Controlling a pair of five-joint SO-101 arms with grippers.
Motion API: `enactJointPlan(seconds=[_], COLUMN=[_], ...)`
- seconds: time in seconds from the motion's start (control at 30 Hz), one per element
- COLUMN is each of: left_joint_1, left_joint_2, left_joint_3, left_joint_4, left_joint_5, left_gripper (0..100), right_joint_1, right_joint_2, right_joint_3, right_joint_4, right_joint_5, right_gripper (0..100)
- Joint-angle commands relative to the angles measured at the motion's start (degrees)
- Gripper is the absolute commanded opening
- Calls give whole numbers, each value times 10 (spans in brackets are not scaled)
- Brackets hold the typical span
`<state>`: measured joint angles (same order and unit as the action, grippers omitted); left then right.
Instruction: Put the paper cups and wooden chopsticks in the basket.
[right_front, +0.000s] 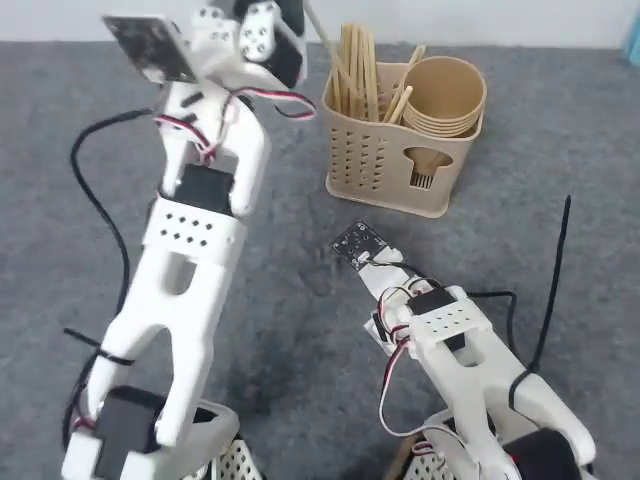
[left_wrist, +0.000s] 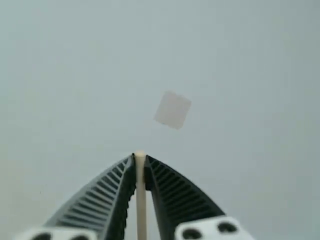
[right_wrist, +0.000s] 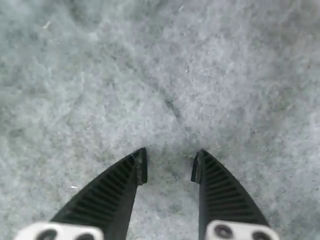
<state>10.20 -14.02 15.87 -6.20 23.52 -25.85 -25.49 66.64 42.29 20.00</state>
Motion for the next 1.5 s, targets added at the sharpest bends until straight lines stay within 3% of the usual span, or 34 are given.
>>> enactJointPlan(seconds=[0.0, 0.33, 0.5, 0.87, 1.17, 1.27, 1.37, 1.47], left_joint_1=[12, 13, 13, 32, 25, 23, -19, -69], left_joint_2=[-5, -6, -10, -178, -377, -466, -554, -629], left_joint_3=[51, 92, 91, 96, 129, 174, 228, 289], left_joint_4=[-68, -80, -68, 120, 453, 480, 477, 478], left_joint_5=[-40, -62, -57, -57, -58, -58, -58, -58], left_gripper=[12, 13, 128, 144, 144, 118, 21, 13], right_joint_1=[8, 8, 8, 9, 9, 9, 8, 4], right_joint_2=[-22, -22, -22, -22, -22, -22, -29, -29], right_joint_3=[-2, -2, -2, -2, -2, -2, 0, 0], right_joint_4=[-8, -14, -15, -15, -15, -11, -10, -10], right_joint_5=[2, 2, 2, -18, -18, -18, -18, -23], right_gripper=[165, 165, 165, 165, 165, 139, 47, 8])
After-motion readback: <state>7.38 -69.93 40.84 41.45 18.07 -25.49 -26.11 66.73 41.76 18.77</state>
